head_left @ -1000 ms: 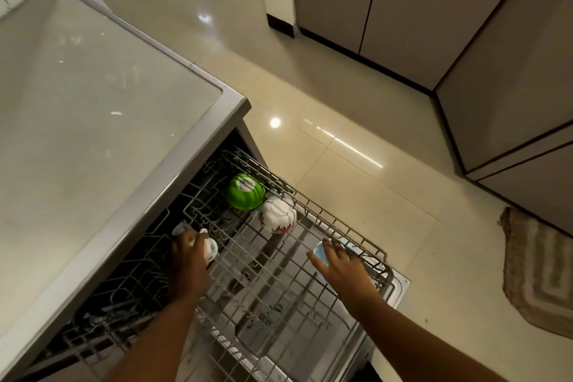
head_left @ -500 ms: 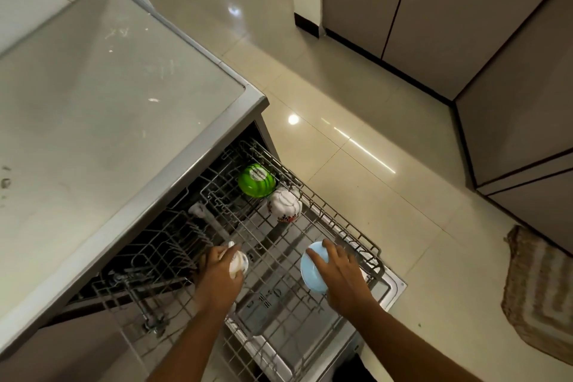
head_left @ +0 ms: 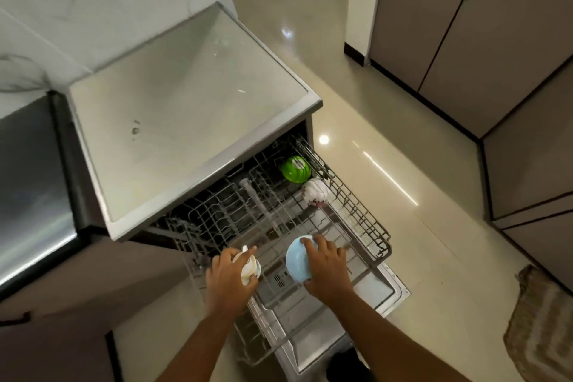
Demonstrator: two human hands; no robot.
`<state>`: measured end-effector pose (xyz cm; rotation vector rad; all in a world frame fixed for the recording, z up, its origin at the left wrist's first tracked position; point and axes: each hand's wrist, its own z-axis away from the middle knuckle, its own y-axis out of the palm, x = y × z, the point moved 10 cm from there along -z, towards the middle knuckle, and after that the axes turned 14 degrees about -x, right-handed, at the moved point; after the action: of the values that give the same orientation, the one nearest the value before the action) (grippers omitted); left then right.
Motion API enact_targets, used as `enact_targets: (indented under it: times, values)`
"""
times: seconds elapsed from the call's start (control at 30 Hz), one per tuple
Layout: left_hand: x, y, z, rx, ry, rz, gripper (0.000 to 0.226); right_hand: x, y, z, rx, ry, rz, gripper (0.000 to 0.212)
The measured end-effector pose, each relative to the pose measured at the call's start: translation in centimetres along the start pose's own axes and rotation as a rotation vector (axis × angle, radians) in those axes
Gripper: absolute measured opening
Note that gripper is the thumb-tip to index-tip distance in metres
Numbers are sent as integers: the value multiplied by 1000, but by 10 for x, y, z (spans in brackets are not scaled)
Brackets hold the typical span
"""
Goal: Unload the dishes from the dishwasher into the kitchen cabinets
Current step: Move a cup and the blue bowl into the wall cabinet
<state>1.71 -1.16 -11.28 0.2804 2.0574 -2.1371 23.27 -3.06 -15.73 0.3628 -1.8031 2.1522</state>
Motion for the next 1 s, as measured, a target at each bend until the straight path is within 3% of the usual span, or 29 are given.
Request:
enact_targets:
  times: [0.17,0.4,0.57,0.77,1.0]
  values:
    - [55,-53,55,-57,-72,85,63,58,-21,36,-59,-4,-59,95]
    - [154,-176,138,-373,-101,204,67,173,-42,108,-166,-56,-98,101]
    - [236,-274,199,-563,-190,188,71,298,-51,147,-195,-229,-154,100]
    - [312,-360,268,-721,-301,207,60,428,-69,177,-233,-440,-250,93]
    - [387,-474,289,-925,-329,176,60,556,-134,187,-425,-684,-305,88]
